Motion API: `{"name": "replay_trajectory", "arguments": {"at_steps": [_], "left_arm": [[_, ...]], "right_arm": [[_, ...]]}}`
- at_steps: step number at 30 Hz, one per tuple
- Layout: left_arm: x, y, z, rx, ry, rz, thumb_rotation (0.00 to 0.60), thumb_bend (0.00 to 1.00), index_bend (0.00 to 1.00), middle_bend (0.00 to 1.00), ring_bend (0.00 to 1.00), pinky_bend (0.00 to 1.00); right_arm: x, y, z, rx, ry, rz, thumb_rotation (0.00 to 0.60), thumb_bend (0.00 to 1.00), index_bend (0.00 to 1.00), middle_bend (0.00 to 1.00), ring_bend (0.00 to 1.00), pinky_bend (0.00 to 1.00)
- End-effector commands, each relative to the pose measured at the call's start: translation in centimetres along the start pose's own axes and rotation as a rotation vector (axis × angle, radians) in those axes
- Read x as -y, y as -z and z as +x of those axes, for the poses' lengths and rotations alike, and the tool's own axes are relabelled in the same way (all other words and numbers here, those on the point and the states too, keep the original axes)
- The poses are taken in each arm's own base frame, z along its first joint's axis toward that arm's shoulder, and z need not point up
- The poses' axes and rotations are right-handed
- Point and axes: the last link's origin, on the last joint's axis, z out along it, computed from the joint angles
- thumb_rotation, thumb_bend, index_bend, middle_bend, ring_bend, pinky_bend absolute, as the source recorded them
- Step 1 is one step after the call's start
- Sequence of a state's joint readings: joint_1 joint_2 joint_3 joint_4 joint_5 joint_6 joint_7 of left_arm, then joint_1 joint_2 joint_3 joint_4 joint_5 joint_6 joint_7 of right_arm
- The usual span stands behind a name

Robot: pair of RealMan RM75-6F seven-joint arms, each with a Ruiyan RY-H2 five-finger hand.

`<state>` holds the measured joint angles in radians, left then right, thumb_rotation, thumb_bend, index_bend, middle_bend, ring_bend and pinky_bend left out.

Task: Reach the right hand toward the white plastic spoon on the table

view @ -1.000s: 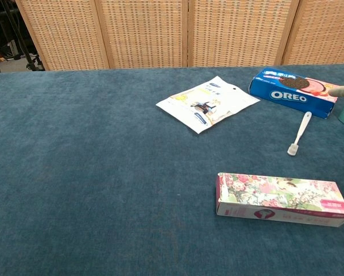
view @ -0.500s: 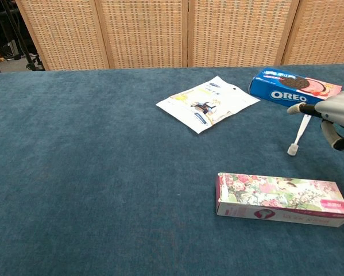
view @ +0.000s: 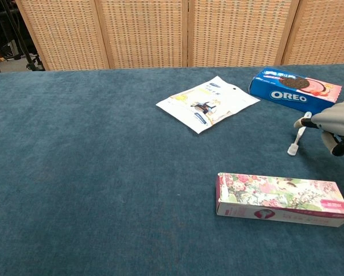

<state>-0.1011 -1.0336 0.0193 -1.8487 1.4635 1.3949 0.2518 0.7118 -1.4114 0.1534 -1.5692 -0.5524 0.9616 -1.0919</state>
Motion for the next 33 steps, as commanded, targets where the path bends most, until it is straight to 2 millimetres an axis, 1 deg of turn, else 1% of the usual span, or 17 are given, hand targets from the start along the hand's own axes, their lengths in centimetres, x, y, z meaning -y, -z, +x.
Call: {"name": "replay_trajectory", "arguments": {"at_steps": [1,7,11,33], "left_arm": [[-0.1,0.0,0.0,0.002,-0.002,-0.003,0.600,0.25,0.00,0.00,0.00,0.05],[-0.3,0.1,-0.1,0.002,-0.006,-0.009,0.600,0.25,0.00,0.00,0.00,0.05],[-0.3,0.1,-0.1,0.000,-0.006,-0.008,0.600,0.25,0.00,0.00,0.00,0.05],[-0.1,0.1,0.0,-0.001,-0.001,-0.006,0.600,0.25,0.00,0.00,0.00,0.05]], "right_arm": [[-0.6,0.1,0.0,0.002,0.000,-0.014,0.600,0.93,0.00,0.69,0.84,0.84],[-1.3,0.4,0.0,0.008,-0.007,-0.020,0.600,0.93,0.00,0.69,0.84,0.84],[-1.4,0.5,0.0,0.011,-0.011,-0.014,0.600,0.93,0.00,0.69,0.84,0.84],[-0.3,0.3,-0.4,0.040,-0.012,0.011,0.600,0.93,0.00,0.69,0.84,0.84]]}}
